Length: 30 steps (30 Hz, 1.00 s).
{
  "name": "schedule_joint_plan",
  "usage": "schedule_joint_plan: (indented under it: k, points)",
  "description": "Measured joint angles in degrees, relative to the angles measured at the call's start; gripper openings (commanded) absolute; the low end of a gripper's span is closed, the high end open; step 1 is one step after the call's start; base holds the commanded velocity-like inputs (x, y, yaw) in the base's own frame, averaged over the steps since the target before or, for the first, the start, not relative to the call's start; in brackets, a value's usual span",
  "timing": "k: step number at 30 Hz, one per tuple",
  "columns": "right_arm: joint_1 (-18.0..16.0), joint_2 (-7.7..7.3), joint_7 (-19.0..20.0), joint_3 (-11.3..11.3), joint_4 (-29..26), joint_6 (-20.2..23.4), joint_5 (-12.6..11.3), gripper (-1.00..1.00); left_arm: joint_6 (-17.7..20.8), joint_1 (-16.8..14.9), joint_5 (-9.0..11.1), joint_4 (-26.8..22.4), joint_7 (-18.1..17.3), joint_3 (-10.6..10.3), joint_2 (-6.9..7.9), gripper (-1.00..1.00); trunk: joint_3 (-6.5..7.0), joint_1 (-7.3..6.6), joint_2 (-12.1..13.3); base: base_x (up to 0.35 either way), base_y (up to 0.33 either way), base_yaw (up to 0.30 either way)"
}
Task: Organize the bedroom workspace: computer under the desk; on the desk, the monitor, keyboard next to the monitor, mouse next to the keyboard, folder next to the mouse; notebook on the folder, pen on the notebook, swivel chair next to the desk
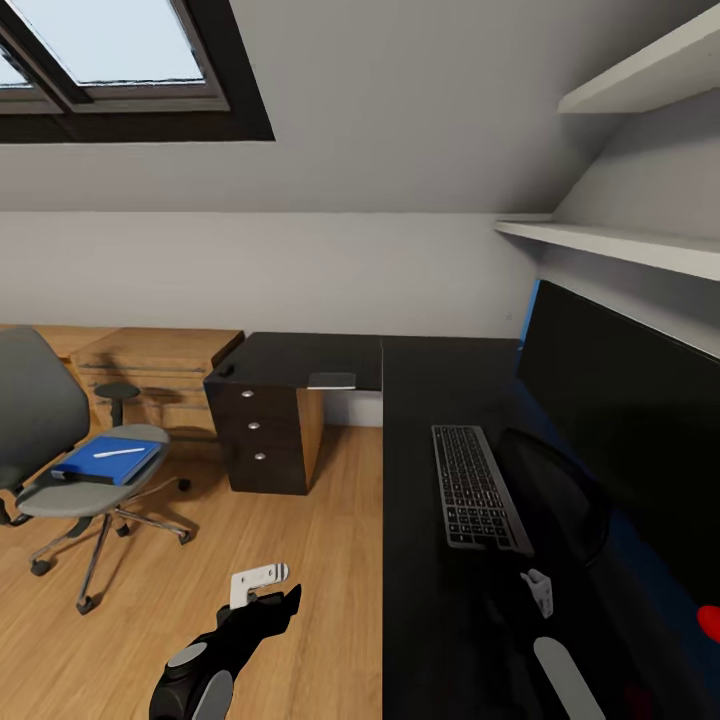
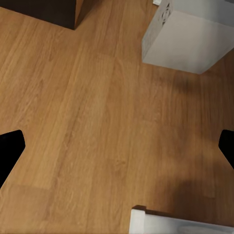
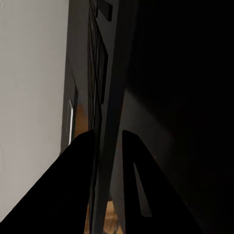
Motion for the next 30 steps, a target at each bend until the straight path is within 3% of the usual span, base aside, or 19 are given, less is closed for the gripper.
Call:
schedule_joint_plan:
  k: [4,30]
  points:
    - [0.0,0.0,0.5,0.0,0.0,0.0,0.0,-1.0,0.1,0.0,0.0,0.0,0.0,0.0,0.0,1.0,-0.72,0.88,-1.6,0.0,0.0,0.0]
    - [0.0,0.0,0.6,0.1,0.0,-0.2,0.0,-1.0,0.2,0.4,-0.1,0.4,-0.2,0.0,0.6,1.0,-0.72,0.89,-1.6,0.0,-0.036,0.0]
